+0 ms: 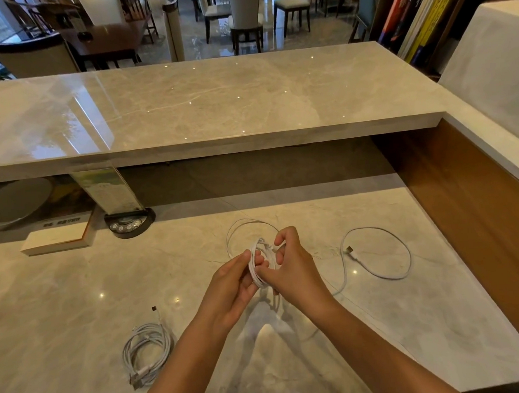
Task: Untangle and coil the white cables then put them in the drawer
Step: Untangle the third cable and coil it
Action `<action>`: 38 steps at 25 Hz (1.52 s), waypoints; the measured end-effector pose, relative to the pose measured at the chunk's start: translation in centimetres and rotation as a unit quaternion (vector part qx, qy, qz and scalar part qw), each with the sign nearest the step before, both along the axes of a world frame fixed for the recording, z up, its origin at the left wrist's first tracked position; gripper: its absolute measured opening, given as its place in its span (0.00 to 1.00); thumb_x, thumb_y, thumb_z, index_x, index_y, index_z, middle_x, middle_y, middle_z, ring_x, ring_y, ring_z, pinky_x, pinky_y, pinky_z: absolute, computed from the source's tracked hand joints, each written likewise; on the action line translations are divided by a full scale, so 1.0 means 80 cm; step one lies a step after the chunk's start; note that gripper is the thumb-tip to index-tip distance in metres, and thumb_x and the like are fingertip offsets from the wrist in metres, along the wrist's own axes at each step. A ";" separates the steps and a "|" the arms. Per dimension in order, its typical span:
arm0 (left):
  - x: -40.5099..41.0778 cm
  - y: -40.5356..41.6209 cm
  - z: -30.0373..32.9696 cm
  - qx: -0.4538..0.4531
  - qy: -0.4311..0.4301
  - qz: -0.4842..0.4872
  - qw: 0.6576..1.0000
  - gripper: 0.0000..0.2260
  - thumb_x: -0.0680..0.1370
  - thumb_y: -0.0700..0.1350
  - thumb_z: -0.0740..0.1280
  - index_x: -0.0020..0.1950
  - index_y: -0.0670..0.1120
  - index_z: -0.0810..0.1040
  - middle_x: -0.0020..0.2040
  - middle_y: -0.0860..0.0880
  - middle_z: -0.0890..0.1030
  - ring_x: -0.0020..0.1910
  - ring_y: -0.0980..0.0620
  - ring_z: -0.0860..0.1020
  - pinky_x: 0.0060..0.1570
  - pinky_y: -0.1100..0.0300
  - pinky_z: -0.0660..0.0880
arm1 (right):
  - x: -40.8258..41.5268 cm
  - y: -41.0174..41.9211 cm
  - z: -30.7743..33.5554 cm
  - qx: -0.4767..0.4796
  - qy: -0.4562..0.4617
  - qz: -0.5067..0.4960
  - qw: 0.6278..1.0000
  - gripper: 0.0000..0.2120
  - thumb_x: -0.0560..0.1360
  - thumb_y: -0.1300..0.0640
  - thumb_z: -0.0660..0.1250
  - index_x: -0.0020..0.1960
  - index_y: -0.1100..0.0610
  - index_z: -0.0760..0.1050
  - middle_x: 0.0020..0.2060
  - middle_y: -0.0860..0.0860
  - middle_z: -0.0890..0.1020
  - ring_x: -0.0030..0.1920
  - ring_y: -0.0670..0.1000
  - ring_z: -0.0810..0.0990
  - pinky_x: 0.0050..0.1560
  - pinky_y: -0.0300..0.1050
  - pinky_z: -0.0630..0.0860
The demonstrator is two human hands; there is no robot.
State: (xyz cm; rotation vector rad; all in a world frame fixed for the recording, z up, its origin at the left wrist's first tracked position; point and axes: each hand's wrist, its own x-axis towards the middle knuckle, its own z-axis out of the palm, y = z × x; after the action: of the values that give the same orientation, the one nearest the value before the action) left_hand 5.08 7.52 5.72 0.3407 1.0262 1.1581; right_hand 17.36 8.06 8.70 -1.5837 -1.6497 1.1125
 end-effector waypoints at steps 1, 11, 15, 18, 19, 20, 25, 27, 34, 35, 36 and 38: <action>-0.001 0.001 0.000 -0.001 -0.006 0.004 1.000 0.09 0.79 0.40 0.61 0.45 0.39 0.80 0.33 0.46 0.82 0.33 0.54 0.82 0.35 0.63 0.80 | 0.001 -0.001 -0.001 0.012 -0.020 0.002 1.000 0.20 0.70 0.54 0.71 0.51 0.50 0.59 0.35 0.44 0.68 0.33 0.44 0.70 0.33 0.42 0.73; -0.053 0.029 0.007 0.048 -0.214 0.132 0.967 0.07 0.78 0.43 0.58 0.43 0.42 0.73 0.26 0.52 0.72 0.22 0.59 0.69 0.27 0.69 0.73 | 0.107 -0.022 -0.013 -0.001 -0.171 0.239 0.956 0.12 0.79 0.54 0.59 0.41 0.56 0.78 0.34 0.45 0.76 0.36 0.42 0.73 0.38 0.33 0.66; -0.052 0.034 0.009 0.063 -0.200 0.127 0.970 0.11 0.81 0.43 0.55 0.43 0.42 0.73 0.27 0.51 0.73 0.23 0.59 0.70 0.30 0.67 0.75 | 0.132 -0.028 0.001 -0.130 -0.013 0.223 0.966 0.13 0.78 0.55 0.62 0.35 0.53 0.78 0.28 0.46 0.73 0.30 0.44 0.69 0.33 0.35 0.65; -0.043 0.035 0.010 0.063 -0.212 0.120 0.968 0.11 0.81 0.43 0.55 0.43 0.42 0.74 0.27 0.51 0.73 0.24 0.58 0.70 0.30 0.66 0.75 | 0.122 -0.037 0.005 -0.195 0.069 0.257 0.944 0.13 0.77 0.61 0.62 0.35 0.51 0.75 0.27 0.46 0.76 0.28 0.44 0.71 0.33 0.33 0.67; -0.042 0.035 0.011 0.061 -0.220 0.124 0.966 0.11 0.81 0.43 0.55 0.43 0.42 0.74 0.27 0.50 0.73 0.24 0.58 0.70 0.30 0.66 0.75 | 0.120 -0.041 0.001 -0.210 0.076 0.263 0.939 0.12 0.76 0.62 0.62 0.36 0.52 0.75 0.25 0.45 0.77 0.27 0.44 0.72 0.34 0.35 0.68; -0.043 0.035 0.011 0.058 -0.226 0.129 0.964 0.10 0.80 0.43 0.56 0.43 0.42 0.74 0.27 0.50 0.72 0.23 0.58 0.70 0.30 0.66 0.75 | 0.121 -0.043 -0.004 -0.217 0.080 0.262 0.937 0.09 0.76 0.62 0.63 0.39 0.53 0.76 0.24 0.45 0.77 0.27 0.46 0.72 0.36 0.38 0.69; -0.053 0.031 -0.001 0.071 -0.262 0.124 0.954 0.18 0.53 0.35 0.81 0.37 0.40 0.79 0.27 0.50 0.72 0.22 0.56 0.69 0.30 0.64 0.76 | 0.139 -0.036 -0.031 -0.203 0.351 0.060 0.912 0.14 0.60 0.53 0.79 0.40 0.57 0.79 0.25 0.53 0.74 0.27 0.50 0.72 0.37 0.42 0.73; -0.048 0.026 -0.005 0.076 -0.261 0.119 0.955 0.23 0.46 0.36 0.83 0.36 0.40 0.79 0.27 0.50 0.72 0.22 0.56 0.69 0.29 0.64 0.76 | 0.140 -0.034 -0.041 -0.215 0.641 0.067 0.734 0.20 0.63 0.52 0.78 0.50 0.61 0.80 0.40 0.59 0.82 0.43 0.54 0.81 0.48 0.45 0.77; -0.018 0.016 0.005 0.087 -0.254 0.061 0.961 0.19 0.49 0.37 0.83 0.35 0.41 0.80 0.28 0.50 0.72 0.23 0.56 0.69 0.29 0.64 0.75 | 0.108 -0.002 -0.038 -0.154 0.606 -0.142 0.767 0.03 0.67 0.57 0.72 0.39 0.55 0.79 0.34 0.49 0.77 0.26 0.43 0.72 0.22 0.32 0.66; -0.014 0.014 0.008 0.090 -0.252 0.046 0.963 0.19 0.50 0.38 0.83 0.35 0.41 0.80 0.28 0.50 0.72 0.23 0.56 0.69 0.29 0.64 0.75 | 0.106 0.006 -0.039 -0.171 0.560 -0.151 0.796 0.02 0.73 0.58 0.66 0.42 0.56 0.77 0.33 0.50 0.76 0.23 0.42 0.68 0.19 0.32 0.61; -0.010 0.013 0.009 0.091 -0.248 0.030 0.964 0.18 0.51 0.38 0.83 0.36 0.41 0.80 0.28 0.50 0.72 0.23 0.56 0.69 0.29 0.64 0.75 | 0.105 0.010 -0.035 -0.184 0.482 -0.134 0.846 0.05 0.76 0.61 0.62 0.45 0.58 0.76 0.32 0.50 0.76 0.20 0.42 0.64 0.18 0.32 0.59; -0.004 0.011 0.011 0.088 -0.239 -0.002 0.967 0.17 0.54 0.39 0.83 0.37 0.41 0.80 0.28 0.50 0.72 0.23 0.57 0.68 0.30 0.64 0.75 | 0.098 0.014 -0.022 -0.175 0.299 -0.049 0.937 0.07 0.77 0.65 0.60 0.49 0.61 0.77 0.32 0.51 0.77 0.19 0.43 0.64 0.19 0.34 0.59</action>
State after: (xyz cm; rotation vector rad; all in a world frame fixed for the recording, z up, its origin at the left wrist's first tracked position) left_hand 4.73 8.36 6.57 0.1865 0.5012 1.2533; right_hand 25.20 9.16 6.90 -1.3148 -0.9971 1.6966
